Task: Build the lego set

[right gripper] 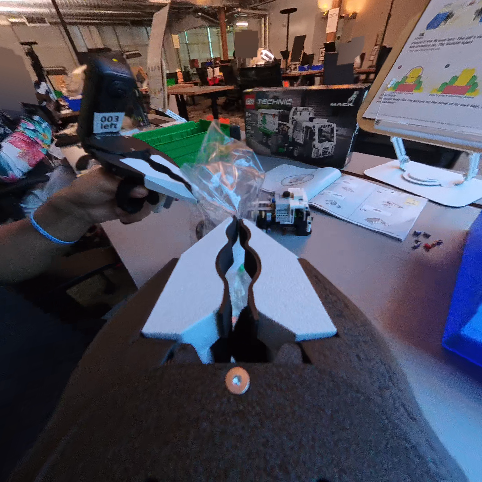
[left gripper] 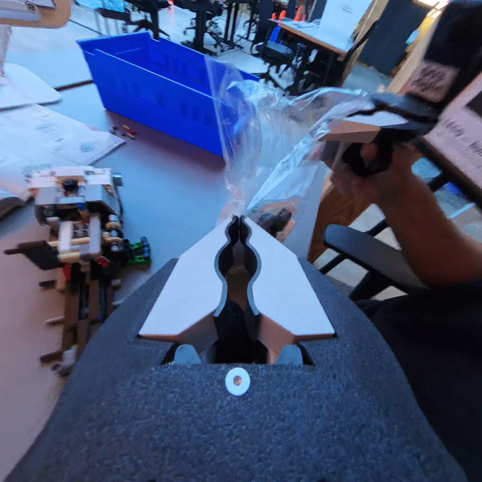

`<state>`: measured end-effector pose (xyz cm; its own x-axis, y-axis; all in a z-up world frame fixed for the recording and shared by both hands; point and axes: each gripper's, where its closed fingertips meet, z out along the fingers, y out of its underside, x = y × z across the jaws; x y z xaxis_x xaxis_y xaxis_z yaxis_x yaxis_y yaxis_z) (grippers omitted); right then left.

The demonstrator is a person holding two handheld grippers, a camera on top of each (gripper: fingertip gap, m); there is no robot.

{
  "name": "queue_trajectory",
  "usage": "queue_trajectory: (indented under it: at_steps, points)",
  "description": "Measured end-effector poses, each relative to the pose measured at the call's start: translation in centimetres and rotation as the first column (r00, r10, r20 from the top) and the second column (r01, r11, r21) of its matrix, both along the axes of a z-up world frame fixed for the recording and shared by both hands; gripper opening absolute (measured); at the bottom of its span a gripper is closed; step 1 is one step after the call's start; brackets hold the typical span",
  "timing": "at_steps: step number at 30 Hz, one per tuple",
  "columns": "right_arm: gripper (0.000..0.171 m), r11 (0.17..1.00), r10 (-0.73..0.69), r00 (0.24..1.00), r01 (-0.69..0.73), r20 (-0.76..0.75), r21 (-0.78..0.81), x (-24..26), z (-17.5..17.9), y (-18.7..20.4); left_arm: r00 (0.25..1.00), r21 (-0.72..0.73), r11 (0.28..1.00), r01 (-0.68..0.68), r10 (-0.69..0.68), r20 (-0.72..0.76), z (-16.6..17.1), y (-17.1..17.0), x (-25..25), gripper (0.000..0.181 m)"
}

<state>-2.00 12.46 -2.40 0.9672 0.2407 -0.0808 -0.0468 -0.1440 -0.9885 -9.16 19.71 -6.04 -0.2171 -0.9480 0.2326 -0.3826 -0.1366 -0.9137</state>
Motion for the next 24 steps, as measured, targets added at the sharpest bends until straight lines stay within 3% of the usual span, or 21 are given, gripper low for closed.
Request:
queue_trajectory:
  at_steps: [1, 4, 7, 10, 15, 18, 24]
  points:
    - [0.000, 1.000, 0.017, 0.999, -0.017, -0.035, 0.001, 0.1, -0.2, -0.2, 1.000, -0.038, 0.999, 0.014, -0.014, 0.006, 0.1, -0.4, -0.5, 0.000]
    - [0.000, 0.998, 0.058, 0.990, -0.058, -0.128, 0.001, -0.1, -1.1, -0.1, 1.000, 0.045, 0.999, -0.022, 0.021, 0.021, -0.3, -1.0, -1.1, 0.000]
    - [0.000, 0.997, 0.074, 0.982, -0.068, -0.174, 0.041, 0.5, -0.8, 0.0, 0.996, 0.027, 0.998, 0.059, -0.060, 0.060, -0.2, -2.1, -1.6, 0.002]
    - [0.000, 0.993, 0.108, 0.979, -0.097, -0.173, 0.067, 1.3, -0.9, 0.1, 0.985, 0.055, 0.995, 0.084, -0.091, 0.144, -0.1, -1.3, -2.4, 0.031]
    - [0.000, 0.939, 0.331, 0.901, -0.286, -0.282, 0.189, 1.0, -0.4, -1.6, 0.971, 0.029, 0.971, 0.235, -0.237, 0.044, -3.6, -0.8, -2.5, 0.054]
    - [0.000, 0.915, 0.396, 0.857, -0.337, -0.330, 0.222, 1.3, -0.3, -1.9, 0.942, 0.027, 0.942, 0.335, -0.335, -0.015, -5.4, -1.8, -1.9, 0.050]
    - [0.000, 0.880, 0.471, 0.806, -0.403, -0.358, 0.252, 1.1, -0.2, -2.0, 0.899, 0.079, 0.896, 0.437, -0.434, -0.049, -6.4, -3.3, -0.7, 0.023]
